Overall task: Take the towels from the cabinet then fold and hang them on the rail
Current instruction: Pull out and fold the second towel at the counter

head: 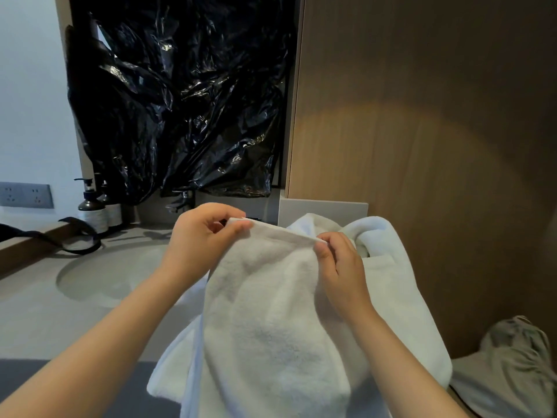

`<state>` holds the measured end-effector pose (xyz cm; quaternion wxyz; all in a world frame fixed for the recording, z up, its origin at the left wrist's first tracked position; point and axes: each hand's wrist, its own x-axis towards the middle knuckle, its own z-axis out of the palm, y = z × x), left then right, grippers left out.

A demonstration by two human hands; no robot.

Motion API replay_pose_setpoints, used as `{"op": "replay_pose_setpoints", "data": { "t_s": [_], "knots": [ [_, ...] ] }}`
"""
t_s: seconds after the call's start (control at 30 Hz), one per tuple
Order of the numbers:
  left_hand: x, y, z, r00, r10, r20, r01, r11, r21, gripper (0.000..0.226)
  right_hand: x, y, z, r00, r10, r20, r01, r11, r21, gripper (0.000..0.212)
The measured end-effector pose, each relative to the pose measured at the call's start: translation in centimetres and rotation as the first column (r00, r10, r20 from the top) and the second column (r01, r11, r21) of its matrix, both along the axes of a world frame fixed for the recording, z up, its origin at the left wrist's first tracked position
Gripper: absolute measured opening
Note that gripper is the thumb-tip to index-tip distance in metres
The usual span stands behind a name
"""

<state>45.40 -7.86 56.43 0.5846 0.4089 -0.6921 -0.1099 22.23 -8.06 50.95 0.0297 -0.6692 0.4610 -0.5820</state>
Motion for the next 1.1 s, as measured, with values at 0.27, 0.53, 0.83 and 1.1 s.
{"op": "replay_pose_setpoints", "data": {
  "t_s": [0.27,0.53,0.83,1.1],
  "knots": [
    [-0.7,0.4,1.3,0.989,-0.066,-0.136,0.081,0.991,0.109,0.008,-1.5,0.3,2.0,0.998,0.046,-0.051,-0.042,0.996,0.076,0.017],
    [-0.4,1.7,0.8,0.899,-0.197,-0.390,0.333,0.887,0.319,0.025,-2.2,1.5,2.9,0.995,0.030,-0.095,-0.015,0.987,0.159,0.019],
    [-2.7,3.7,2.2,0.938,-0.151,-0.312,0.200,0.971,0.130,0.020,0.7,4.6,6.8,0.940,0.326,-0.099,-0.314,0.941,0.127,0.013],
    [-2.3,5.7,-0.2,0.936,-0.271,-0.224,0.335,0.884,0.326,0.010,-0.6,4.7,8.4,0.984,0.176,-0.019,-0.175,0.982,0.071,0.021]
  ]
}}
